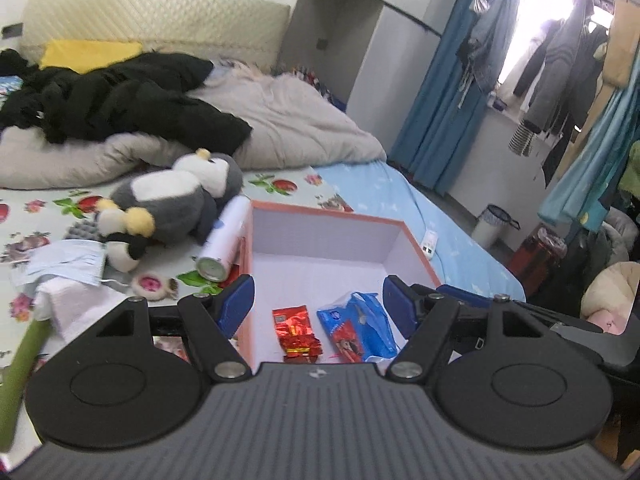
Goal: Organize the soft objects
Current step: 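Open the left tool to drop the tea packet while the right tool drops the tissue pack, then move both tools back from the box toward the remaining bed items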
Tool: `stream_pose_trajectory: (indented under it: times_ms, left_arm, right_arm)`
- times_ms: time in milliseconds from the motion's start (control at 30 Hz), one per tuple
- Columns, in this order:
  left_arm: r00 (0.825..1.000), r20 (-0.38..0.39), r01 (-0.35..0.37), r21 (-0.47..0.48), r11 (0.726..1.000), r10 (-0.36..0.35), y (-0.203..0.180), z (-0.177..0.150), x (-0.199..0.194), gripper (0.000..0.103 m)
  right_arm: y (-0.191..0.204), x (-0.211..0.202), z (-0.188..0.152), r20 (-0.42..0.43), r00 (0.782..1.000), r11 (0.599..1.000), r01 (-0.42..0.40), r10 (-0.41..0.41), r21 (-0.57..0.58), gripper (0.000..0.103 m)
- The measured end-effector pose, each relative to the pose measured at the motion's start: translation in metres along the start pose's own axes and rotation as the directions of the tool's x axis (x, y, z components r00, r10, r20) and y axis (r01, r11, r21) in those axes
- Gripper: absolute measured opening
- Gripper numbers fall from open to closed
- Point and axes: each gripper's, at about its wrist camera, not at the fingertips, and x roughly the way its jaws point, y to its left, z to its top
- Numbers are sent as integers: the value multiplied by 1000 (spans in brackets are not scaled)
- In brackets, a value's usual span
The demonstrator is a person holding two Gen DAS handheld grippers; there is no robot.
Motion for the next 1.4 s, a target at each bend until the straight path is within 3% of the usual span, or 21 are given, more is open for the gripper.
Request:
stream_pose_trajectory:
  times_ms: [200,500,733,1033,1400]
  left_arm:
    - [997,56,-52,-13,999,53,11,-16,-53,75]
    - [981,84,-165,-107,981,174,38,-57,-112,76]
    - [964,58,-241,-203,949,258,67,-93,-137,79]
    - [953,15,-288,-276,917,304,110,-116,-133,80]
    - [933,-60,-357,-291,888,356,175,-125,-64,79]
  right_arm:
    - [25,-15,-7,-9,998,998,-58,58,-32,35]
    - [60,-41,-23,-33,986,980,-166,164,-112,35]
    - [86,-36,-47,-128,970,963,-225,206,-152,35]
    - [114,-11,-60,-199,957,951,-249,212,-185,35]
    - [137,63,-70,-261,950,952,-230,174,-203,35]
